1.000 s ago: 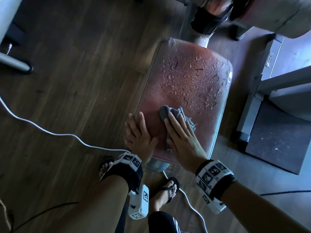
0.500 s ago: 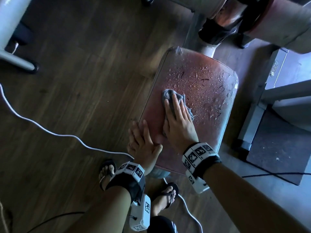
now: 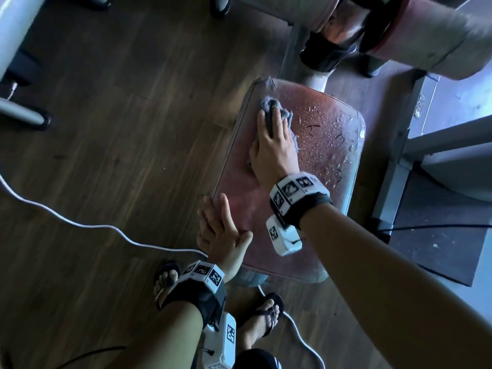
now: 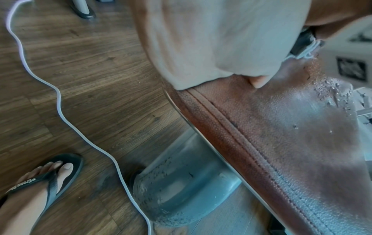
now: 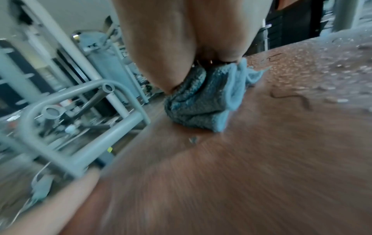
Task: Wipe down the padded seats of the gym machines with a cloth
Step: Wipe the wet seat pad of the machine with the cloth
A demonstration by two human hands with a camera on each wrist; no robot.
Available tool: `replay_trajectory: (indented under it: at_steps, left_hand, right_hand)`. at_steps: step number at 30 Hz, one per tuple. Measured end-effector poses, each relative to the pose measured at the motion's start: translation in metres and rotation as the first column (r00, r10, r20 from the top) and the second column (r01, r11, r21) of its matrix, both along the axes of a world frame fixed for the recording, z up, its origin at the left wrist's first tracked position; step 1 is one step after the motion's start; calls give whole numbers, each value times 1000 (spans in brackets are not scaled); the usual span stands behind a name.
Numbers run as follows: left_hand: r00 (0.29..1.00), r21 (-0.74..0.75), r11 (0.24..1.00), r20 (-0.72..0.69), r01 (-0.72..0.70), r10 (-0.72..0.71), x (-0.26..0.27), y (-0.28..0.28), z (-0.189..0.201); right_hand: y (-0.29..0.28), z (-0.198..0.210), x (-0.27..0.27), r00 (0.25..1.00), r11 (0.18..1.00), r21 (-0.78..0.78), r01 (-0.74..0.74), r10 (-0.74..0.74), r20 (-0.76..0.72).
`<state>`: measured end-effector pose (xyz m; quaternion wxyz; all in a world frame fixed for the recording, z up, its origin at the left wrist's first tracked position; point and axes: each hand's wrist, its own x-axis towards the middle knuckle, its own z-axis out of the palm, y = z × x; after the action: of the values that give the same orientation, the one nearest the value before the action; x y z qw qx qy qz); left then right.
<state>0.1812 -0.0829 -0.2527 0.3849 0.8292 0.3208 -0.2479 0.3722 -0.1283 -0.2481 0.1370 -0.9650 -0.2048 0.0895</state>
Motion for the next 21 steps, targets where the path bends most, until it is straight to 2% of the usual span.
replay_trajectory:
  at_steps: [2,6,9,14,21]
  left_hand:
    - [1000,-9,1000,-9,16,-16,0,1,2]
    - [1000,20,1000,-13,11,-10,1,-1,4]
    - [1000,2,1000,-19,7,-7,2,-1,4]
    - [998,2,999,-45,45,-45,5,2,10]
    - [994,12,998,-82,67,-66,3,4,10]
  right_hand:
    - [-15,0,-20,996,996,26,-81,80,34]
    - [-39,-3,-63,974,974,2,-226,226,-25]
    - [-44,-4,-60,960,959,-47,-279,277,-49]
    - [-32,-10,-27,970,968,-79,-238,233,-68]
    - [-3,-16,37,988,985,-98,-144,148,33]
